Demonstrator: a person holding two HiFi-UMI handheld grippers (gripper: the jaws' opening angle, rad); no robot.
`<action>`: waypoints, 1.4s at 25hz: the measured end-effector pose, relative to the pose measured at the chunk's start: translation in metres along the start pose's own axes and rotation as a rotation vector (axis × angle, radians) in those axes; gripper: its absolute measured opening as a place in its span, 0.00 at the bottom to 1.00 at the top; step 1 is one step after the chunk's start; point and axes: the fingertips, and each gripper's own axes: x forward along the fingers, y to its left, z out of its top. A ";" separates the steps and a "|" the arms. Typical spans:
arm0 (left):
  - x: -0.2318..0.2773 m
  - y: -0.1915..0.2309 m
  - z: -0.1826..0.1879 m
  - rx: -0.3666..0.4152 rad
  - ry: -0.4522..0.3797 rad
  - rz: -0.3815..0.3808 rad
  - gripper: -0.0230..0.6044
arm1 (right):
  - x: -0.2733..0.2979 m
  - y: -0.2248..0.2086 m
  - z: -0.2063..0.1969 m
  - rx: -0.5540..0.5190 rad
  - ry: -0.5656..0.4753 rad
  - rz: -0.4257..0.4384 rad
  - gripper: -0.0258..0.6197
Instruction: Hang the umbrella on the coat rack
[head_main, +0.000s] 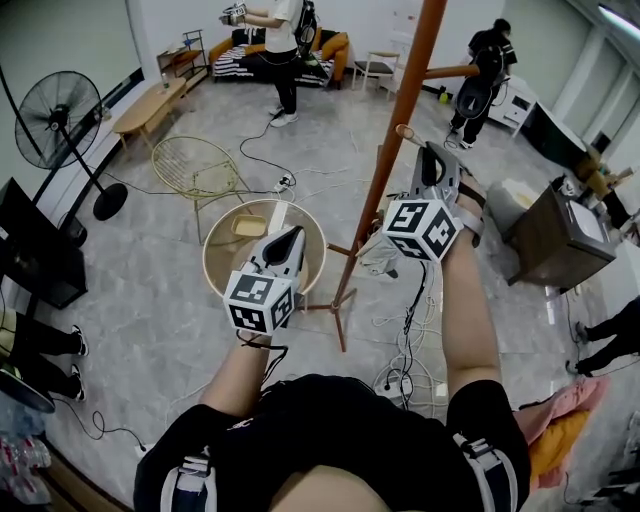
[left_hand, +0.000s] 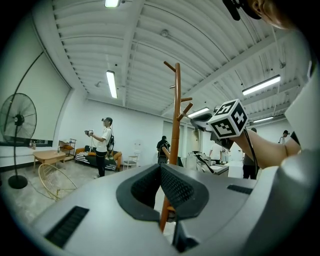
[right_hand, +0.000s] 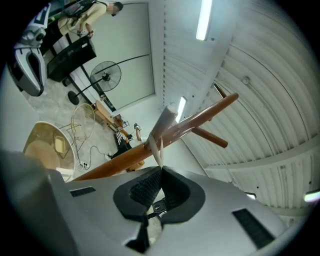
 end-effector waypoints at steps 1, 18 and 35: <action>0.001 0.000 -0.001 -0.001 0.001 -0.003 0.06 | 0.001 0.001 -0.001 0.003 -0.002 0.005 0.06; 0.014 -0.004 -0.005 0.000 0.006 -0.032 0.06 | -0.060 -0.002 0.014 0.638 -0.319 0.155 0.27; 0.053 -0.044 -0.002 0.033 0.021 -0.087 0.06 | -0.082 0.061 -0.078 1.047 -0.125 0.227 0.06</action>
